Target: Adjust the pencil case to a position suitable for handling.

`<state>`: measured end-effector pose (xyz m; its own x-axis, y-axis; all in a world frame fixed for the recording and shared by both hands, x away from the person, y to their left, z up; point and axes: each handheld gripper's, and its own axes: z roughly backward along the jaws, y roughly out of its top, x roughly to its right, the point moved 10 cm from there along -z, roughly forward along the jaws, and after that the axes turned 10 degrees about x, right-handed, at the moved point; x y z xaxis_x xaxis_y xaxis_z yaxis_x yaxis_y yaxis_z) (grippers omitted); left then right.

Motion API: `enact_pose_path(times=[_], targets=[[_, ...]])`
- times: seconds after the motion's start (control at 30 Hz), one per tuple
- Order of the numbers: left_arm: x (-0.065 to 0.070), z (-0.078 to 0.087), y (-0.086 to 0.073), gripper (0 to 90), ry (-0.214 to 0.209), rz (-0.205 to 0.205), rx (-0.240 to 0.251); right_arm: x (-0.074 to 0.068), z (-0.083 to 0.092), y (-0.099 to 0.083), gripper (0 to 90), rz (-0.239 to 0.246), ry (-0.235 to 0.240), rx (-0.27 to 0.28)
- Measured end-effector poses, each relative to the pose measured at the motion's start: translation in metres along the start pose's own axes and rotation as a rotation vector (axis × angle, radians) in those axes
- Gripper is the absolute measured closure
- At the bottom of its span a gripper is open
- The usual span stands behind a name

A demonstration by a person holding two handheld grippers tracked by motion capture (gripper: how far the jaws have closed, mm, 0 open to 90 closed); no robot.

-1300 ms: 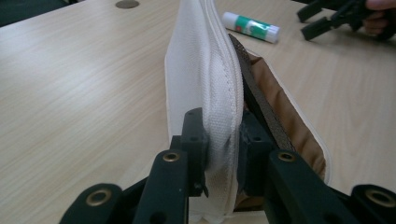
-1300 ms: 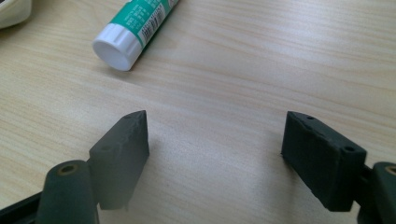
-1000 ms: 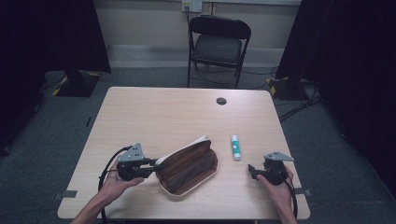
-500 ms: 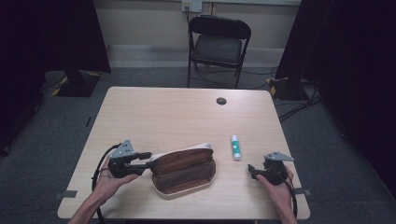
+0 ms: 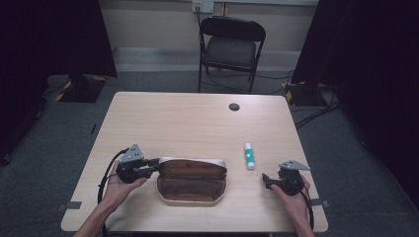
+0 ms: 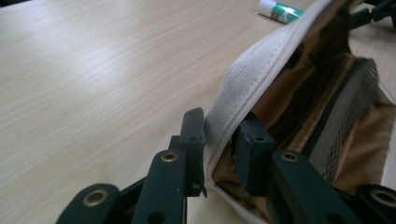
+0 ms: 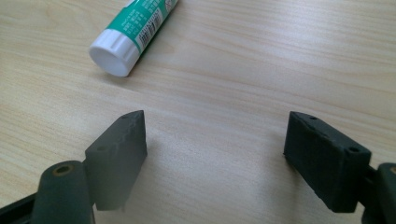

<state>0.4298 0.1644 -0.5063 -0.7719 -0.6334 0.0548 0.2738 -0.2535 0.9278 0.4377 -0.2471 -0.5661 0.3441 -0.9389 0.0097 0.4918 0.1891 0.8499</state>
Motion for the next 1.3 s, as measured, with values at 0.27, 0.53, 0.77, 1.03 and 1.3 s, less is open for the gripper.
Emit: enact_pose_path(times=[0.27, 0.53, 0.77, 1.03, 1.3], targets=[[0.002, 0.006, -0.006, 75.0, -0.020, -0.009, -0.023, 0.000, 0.000, 0.000, 20.4, 0.001, 0.000, 0.001], [0.001, 0.010, -0.004, 53.4, -0.010, 0.027, -0.012, 0.000, 0.000, 0.000, 20.3, 0.000, -0.002, 0.001], [-0.011, 0.032, -0.014, 36.7, 0.034, 0.039, -0.063, 0.000, -0.001, 0.000, 20.2, 0.000, -0.003, 0.000], [-0.041, 0.034, -0.042, 26.7, 0.127, 0.098, -0.118, -0.001, -0.001, 0.001, 19.2, 0.003, 0.007, -0.006], [-0.054, 0.027, -0.068, 18.0, 0.204, 0.071, -0.253, -0.012, 0.003, 0.018, 24.1, 0.008, 0.054, 0.021]])
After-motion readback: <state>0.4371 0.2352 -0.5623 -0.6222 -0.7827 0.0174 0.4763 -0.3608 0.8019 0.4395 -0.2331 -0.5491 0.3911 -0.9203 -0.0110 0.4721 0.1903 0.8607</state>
